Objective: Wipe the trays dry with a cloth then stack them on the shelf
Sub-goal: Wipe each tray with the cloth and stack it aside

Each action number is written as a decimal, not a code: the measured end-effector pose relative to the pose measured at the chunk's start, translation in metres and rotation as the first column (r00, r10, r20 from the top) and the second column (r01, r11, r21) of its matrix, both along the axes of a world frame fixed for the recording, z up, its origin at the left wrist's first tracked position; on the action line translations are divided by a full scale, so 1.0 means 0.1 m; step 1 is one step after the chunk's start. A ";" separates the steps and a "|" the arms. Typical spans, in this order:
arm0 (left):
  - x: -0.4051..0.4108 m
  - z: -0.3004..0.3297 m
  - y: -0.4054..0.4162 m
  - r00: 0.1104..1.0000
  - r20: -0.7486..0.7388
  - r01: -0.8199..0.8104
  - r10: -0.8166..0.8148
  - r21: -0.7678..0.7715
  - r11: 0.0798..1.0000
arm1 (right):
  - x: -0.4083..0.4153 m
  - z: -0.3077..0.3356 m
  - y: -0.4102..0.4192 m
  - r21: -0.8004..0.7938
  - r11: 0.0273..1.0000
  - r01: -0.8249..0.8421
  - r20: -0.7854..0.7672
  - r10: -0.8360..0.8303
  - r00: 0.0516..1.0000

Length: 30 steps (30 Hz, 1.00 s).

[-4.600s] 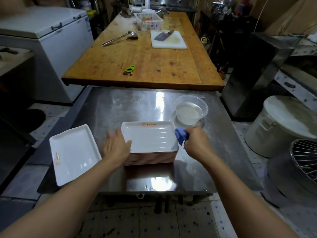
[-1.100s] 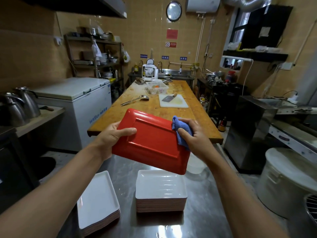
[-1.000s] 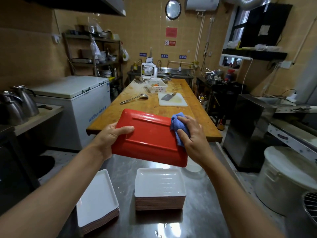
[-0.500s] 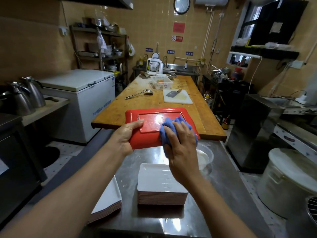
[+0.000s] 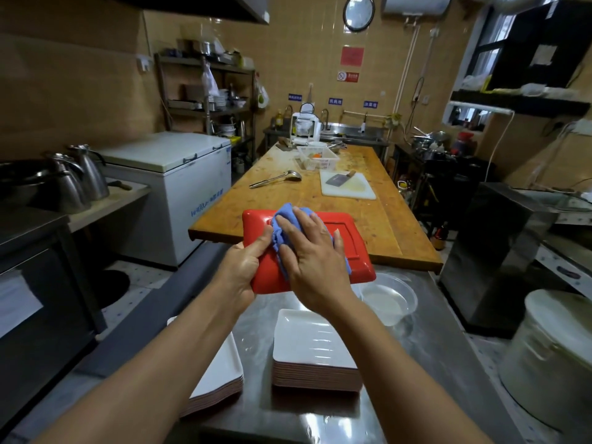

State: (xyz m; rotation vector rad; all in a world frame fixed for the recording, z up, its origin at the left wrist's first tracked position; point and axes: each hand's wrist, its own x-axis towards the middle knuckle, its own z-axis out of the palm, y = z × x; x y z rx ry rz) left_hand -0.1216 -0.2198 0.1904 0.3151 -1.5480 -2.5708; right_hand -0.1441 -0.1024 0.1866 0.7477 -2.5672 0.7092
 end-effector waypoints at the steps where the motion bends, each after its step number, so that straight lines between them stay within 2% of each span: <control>1: 0.02 -0.01 -0.03 1.000 -0.008 -0.006 0.006 -0.014 1.000 | -0.03 0.01 0.01 -0.003 1.000 0.017 0.004 -0.017 1.000; 6: 0.09 -0.08 -0.18 0.999 -0.038 -0.007 0.007 -0.002 1.000 | -0.28 0.04 0.24 -0.033 0.988 0.151 0.054 -0.149 0.987; 9: 0.11 -0.08 -0.24 0.999 -0.050 0.007 -0.005 0.036 0.999 | -0.39 0.04 0.30 -0.160 0.974 0.159 0.187 -0.128 0.974; 13: 0.12 -0.12 -0.35 0.999 -0.030 -0.029 0.030 0.045 0.999 | -0.41 -0.02 0.28 -0.324 0.923 0.208 0.259 -0.125 0.958; 17: 0.12 -0.21 -0.45 0.997 0.012 -0.076 0.075 0.065 0.995 | -0.29 -0.27 0.26 -0.292 0.944 0.152 0.142 -0.114 0.983; 20: 0.12 -0.29 -0.51 0.995 0.034 -0.094 0.091 0.089 0.992 | -0.23 -0.40 0.23 -0.475 0.855 0.210 0.213 -0.120 0.970; 23: 0.14 -0.31 -0.59 0.993 0.049 -0.111 0.105 0.133 0.985 | -0.18 -0.51 0.19 -0.574 0.781 0.247 0.282 -0.094 0.955; 26: 0.17 -0.32 -0.71 0.990 0.064 -0.135 0.128 0.125 0.983 | -0.16 -0.65 0.15 -0.566 0.765 0.309 0.327 -0.136 0.935; 30: 0.25 -0.33 -0.90 0.973 0.047 -0.228 0.228 0.008 0.974 | -0.12 -0.82 0.06 -0.543 0.764 0.350 0.394 -0.136 0.909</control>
